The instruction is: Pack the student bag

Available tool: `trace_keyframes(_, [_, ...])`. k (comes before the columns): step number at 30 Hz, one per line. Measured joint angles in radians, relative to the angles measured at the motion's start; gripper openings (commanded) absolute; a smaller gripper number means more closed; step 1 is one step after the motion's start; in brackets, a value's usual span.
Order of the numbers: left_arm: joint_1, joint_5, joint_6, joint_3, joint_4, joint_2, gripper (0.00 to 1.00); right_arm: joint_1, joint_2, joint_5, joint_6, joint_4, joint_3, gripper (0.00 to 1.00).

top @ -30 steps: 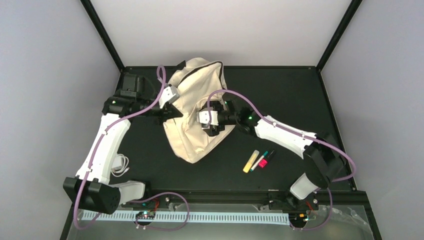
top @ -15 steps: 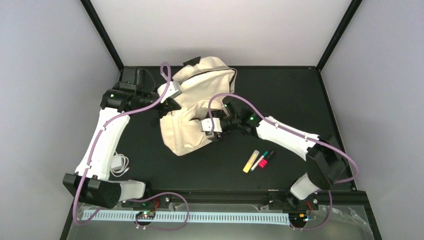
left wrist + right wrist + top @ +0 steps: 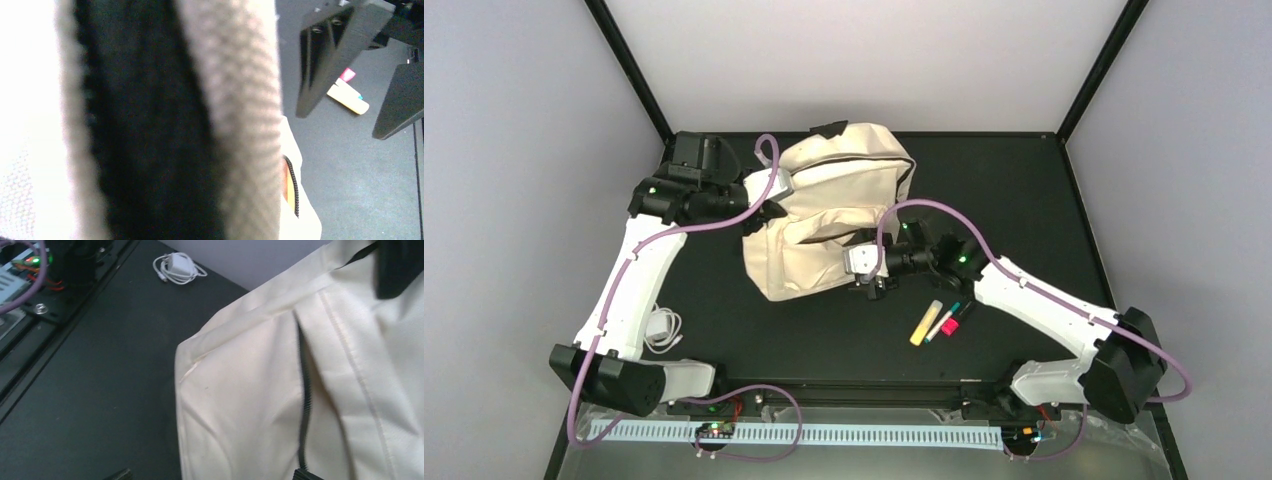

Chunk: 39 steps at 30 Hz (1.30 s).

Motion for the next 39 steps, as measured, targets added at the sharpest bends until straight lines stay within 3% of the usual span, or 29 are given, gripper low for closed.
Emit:
trace_keyframes(9, [-0.026, -0.007, 0.024, 0.0, 0.0, 0.0, 0.02, 0.0, 0.15, 0.09, 0.121, 0.136, 0.078, 0.87])
trace_keyframes(17, [-0.034, -0.008, 0.017, -0.005, 0.009, 0.0, 0.01, 0.007, 0.239, 0.03, 0.165, 0.218, 0.113, 0.86])
trace_keyframes(19, [-0.034, -0.011, 0.002, -0.008, 0.018, 0.0, 0.02, 0.024, 0.274, 0.013, 0.172, 0.229, 0.138, 0.83])
trace_keyframes(25, [-0.038, -0.046, -0.031, -0.008, 0.039, 0.0, 0.02, 0.057, 0.31, -0.048, 0.179, 0.201, 0.146, 0.55])
trace_keyframes(28, [-0.038, -0.077, -0.031, -0.01, 0.049, 0.0, 0.02, 0.06, 0.288, -0.049, 0.196, 0.154, 0.148, 0.46])
trace_keyframes(35, [-0.046, -0.134, -0.042, -0.04, 0.084, -0.002, 0.02, 0.115, 0.158, 0.03, 0.2, 0.124, 0.061, 0.42])
trace_keyframes(39, [-0.053, -0.134, -0.056, -0.047, 0.081, -0.006, 0.02, 0.129, 0.139, 0.083, 0.217, 0.127, 0.025, 0.47])
